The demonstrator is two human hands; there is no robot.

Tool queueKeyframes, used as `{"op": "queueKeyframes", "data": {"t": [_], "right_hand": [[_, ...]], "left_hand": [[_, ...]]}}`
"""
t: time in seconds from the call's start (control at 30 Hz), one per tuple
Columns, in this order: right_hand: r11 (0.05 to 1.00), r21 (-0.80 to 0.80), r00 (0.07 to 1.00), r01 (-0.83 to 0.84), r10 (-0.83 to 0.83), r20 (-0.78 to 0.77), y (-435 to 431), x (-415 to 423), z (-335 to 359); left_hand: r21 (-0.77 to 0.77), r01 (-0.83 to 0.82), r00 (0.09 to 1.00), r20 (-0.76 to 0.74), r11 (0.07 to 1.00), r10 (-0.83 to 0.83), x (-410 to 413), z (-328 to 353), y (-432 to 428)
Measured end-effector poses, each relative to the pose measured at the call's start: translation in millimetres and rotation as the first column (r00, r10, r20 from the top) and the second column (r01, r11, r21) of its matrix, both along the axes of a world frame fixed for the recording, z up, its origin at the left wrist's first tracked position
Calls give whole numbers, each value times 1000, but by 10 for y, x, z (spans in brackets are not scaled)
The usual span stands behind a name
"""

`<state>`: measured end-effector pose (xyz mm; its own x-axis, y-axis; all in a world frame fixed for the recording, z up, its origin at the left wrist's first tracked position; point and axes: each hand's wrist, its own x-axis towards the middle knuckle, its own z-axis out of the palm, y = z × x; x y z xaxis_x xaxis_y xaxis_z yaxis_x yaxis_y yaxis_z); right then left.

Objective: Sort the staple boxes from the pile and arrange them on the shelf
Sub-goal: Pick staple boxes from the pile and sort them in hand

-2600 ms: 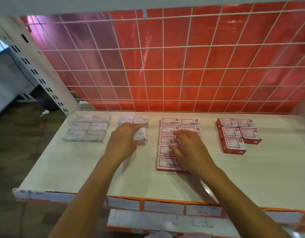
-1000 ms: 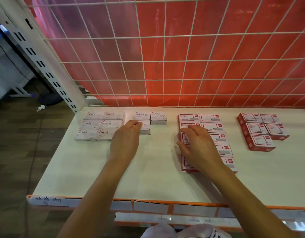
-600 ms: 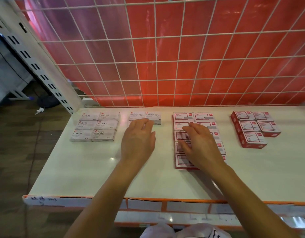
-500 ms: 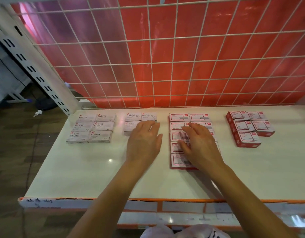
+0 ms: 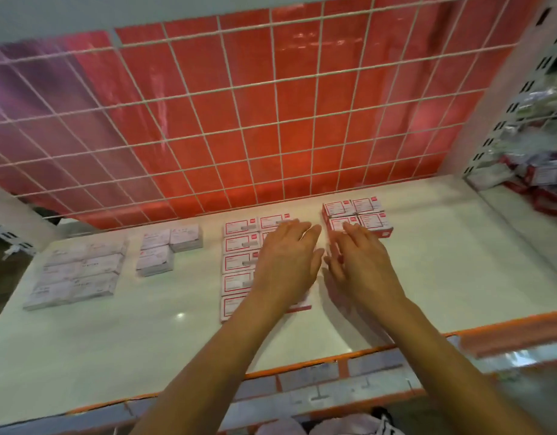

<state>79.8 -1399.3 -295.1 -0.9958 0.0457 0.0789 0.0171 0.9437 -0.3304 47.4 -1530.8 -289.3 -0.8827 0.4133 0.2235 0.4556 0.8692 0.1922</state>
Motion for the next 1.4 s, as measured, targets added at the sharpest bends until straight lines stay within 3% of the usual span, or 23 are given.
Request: {"op": "queueKeyframes", "data": {"t": [0.47, 0.73, 1.0, 1.13, 1.4], "right_hand": [[970, -13, 965, 241, -241, -101, 1895, 176, -46], [940, 15, 939, 340, -339, -56, 2777, 238, -99], [915, 42, 894, 401, -380, -239, 3578, 82, -80], [884, 37, 842, 465, -429, -328, 3922, -15, 102], [871, 183, 889, 455, -457, -33, 4367, -254, 255]], "left_hand": [[-65, 288, 958, 6, 956, -288, -137, 135, 2051], [-118, 415, 909, 4, 902, -417, -240, 17, 3030], [-115, 429, 894, -90, 896, -439, -501, -19, 3769], [-156, 339, 931, -88, 928, -355, -632, 14, 4064], [-29, 422, 905, 69, 906, -419, -894, -128, 4333]]}}
